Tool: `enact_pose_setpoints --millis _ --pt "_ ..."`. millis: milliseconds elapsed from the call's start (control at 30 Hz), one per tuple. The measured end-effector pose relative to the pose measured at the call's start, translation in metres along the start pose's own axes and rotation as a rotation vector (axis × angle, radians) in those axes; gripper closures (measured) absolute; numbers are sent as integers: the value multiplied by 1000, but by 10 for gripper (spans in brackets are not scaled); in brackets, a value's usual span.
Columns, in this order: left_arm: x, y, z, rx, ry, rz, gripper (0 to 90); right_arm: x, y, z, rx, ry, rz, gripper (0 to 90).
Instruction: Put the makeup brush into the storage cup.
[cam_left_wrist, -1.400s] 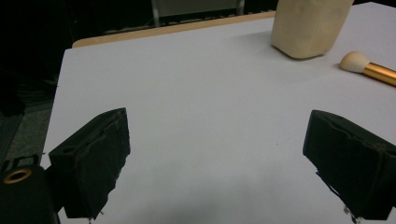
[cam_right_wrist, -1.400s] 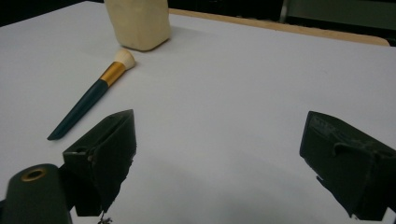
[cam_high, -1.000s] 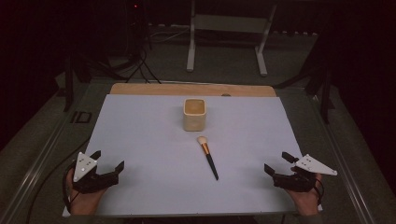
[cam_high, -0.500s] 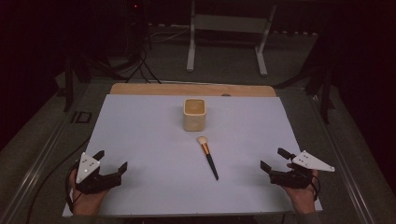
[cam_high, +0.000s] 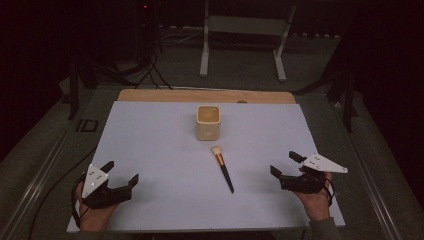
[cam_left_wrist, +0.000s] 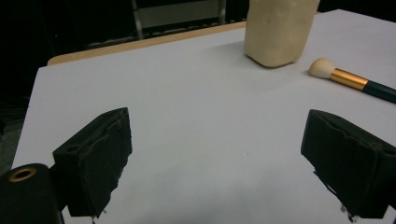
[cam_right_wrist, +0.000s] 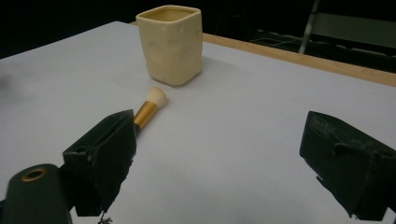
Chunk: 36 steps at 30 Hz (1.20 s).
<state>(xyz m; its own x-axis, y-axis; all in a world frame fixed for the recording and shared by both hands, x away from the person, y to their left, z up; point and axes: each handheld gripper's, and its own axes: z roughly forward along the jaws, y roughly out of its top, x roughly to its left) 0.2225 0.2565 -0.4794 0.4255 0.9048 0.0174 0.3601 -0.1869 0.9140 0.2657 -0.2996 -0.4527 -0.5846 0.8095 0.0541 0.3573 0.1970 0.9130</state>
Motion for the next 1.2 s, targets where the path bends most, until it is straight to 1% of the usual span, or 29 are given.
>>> enact_pose_setpoints --millis 200,467,700,867,1000,1067,1200 --pt "0 0 0 -2 -1 2 97 4 6 12 12 9 -7 108" --pt "0 1 -1 -11 -7 1 98 10 13 22 19 16 -17 107" --pt "-2 2 -3 -30 -4 5 105 15 18 31 23 23 -25 107" --pt "-3 3 -5 -45 -7 0 105 21 23 38 25 37 -37 107" --pt "-4 3 -5 -44 -12 4 105 26 28 47 31 48 -44 107" --pt "-4 3 -4 -44 -9 4 105 28 29 49 32 51 -46 107" --pt "-3 3 -5 -46 -7 1 105 34 35 60 46 55 -56 107"
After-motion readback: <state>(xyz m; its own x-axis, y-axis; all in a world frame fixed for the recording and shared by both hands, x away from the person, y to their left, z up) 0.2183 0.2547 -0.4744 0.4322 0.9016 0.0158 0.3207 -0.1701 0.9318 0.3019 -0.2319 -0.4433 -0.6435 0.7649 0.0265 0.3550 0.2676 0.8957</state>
